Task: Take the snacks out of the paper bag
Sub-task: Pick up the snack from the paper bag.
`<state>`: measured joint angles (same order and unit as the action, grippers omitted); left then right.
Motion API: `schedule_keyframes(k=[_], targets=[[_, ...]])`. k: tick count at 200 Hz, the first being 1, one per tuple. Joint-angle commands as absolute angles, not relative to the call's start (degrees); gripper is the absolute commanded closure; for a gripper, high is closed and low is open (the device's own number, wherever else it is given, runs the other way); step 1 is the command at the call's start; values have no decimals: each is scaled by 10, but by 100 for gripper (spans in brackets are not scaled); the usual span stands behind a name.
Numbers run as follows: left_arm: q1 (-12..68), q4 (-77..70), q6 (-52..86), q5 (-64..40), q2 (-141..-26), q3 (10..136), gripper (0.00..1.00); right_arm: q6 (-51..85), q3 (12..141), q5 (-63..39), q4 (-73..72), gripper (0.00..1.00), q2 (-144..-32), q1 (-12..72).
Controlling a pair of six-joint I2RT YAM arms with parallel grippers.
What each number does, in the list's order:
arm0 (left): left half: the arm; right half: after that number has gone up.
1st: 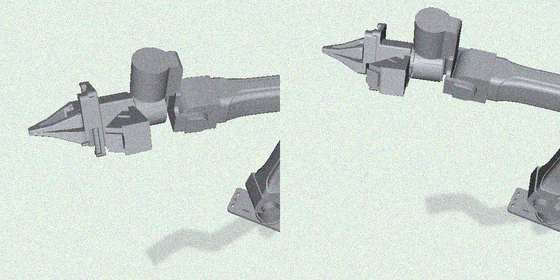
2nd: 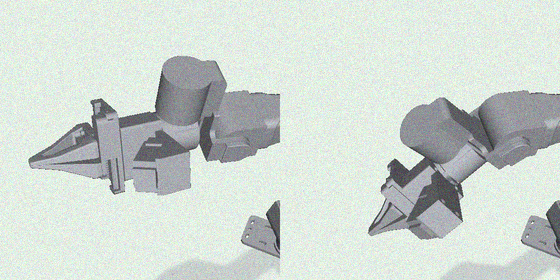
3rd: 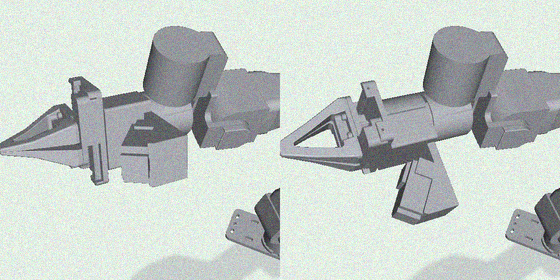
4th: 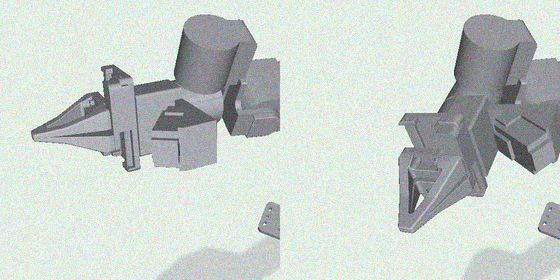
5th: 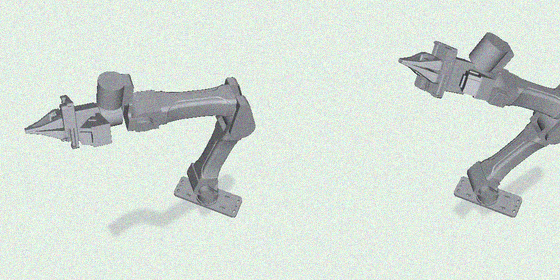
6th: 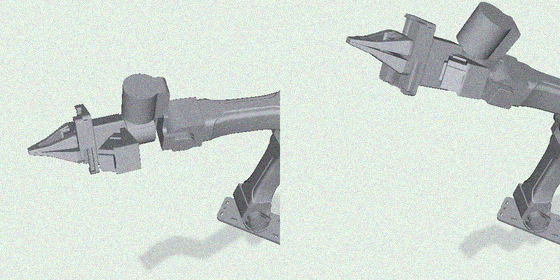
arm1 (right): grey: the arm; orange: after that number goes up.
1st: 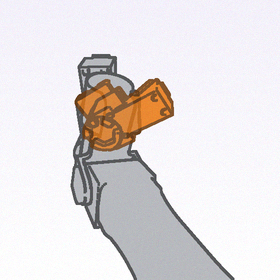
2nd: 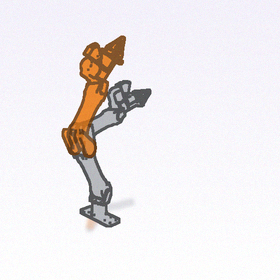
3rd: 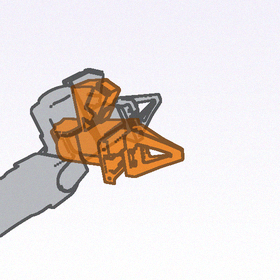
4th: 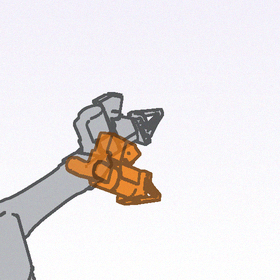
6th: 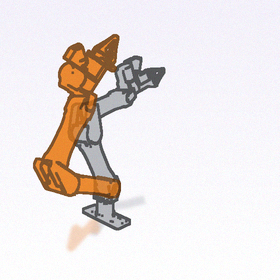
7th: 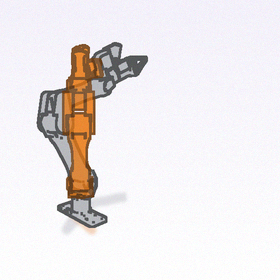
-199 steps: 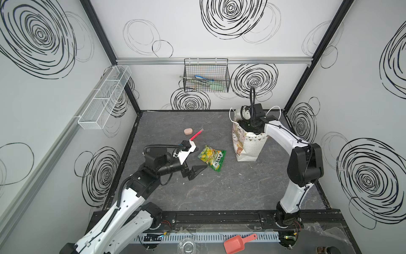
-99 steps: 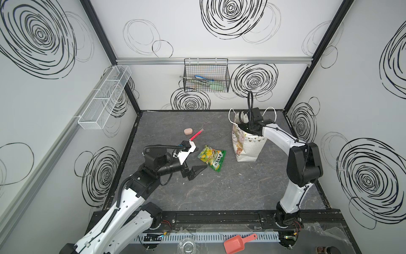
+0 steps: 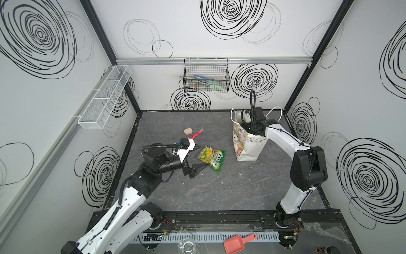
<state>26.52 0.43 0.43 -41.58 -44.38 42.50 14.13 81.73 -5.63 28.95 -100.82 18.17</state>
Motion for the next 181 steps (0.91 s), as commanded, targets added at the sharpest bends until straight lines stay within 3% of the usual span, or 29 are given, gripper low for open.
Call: schedule_keyframes(k=[1, 101, 181], targets=[[258, -94, 48, -441, -454, 428, 4, 148, 836, -66, 319, 99, -972, 184], [280, -94, 34, -358, -591, 573, 4, 136, 832, -71, 267, 99, -911, 174], [282, -104, 32, -372, -576, 515, 4, 137, 840, -64, 236, 99, -895, 162]])
